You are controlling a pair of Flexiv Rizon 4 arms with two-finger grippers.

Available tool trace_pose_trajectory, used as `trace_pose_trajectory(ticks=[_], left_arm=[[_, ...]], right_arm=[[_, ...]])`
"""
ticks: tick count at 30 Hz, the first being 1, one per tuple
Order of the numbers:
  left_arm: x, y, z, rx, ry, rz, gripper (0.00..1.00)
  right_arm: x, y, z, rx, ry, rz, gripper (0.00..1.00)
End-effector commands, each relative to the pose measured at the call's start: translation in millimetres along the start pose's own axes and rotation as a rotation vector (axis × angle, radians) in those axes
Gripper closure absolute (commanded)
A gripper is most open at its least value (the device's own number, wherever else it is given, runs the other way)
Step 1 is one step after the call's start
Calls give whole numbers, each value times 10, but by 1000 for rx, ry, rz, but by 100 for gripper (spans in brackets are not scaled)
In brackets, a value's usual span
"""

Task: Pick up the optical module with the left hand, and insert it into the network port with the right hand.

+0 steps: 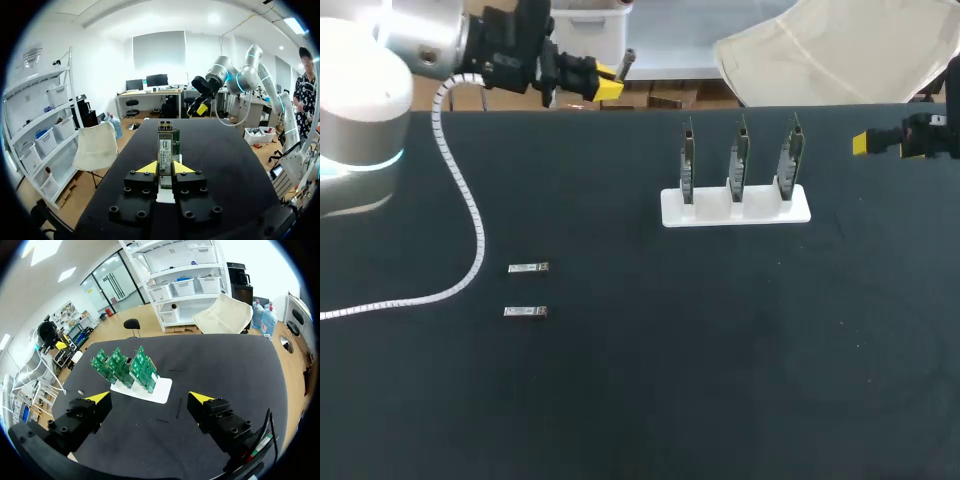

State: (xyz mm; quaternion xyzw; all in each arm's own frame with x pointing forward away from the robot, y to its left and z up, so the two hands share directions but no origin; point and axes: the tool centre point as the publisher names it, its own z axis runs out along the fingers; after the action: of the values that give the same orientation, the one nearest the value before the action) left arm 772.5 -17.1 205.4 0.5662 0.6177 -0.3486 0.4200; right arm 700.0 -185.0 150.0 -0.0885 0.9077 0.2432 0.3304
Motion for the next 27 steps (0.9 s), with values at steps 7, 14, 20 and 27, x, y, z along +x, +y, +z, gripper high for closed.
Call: trace_pose_trajectory(ticks=[7, 14, 20, 27], left_arm=[[-84, 123, 265, 62, -93, 21, 100], [-43, 172, 433, 127, -208, -95, 100], [-58, 163, 500, 139, -182, -74, 100], [-69, 122, 550, 143, -193, -69, 100]], right_arm=[[0, 0, 0, 0, 0, 0, 0], [0, 0, 0, 0, 0, 0, 0], [0, 0, 0, 0, 0, 0, 0], [0, 0, 0, 0, 0, 0, 0]])
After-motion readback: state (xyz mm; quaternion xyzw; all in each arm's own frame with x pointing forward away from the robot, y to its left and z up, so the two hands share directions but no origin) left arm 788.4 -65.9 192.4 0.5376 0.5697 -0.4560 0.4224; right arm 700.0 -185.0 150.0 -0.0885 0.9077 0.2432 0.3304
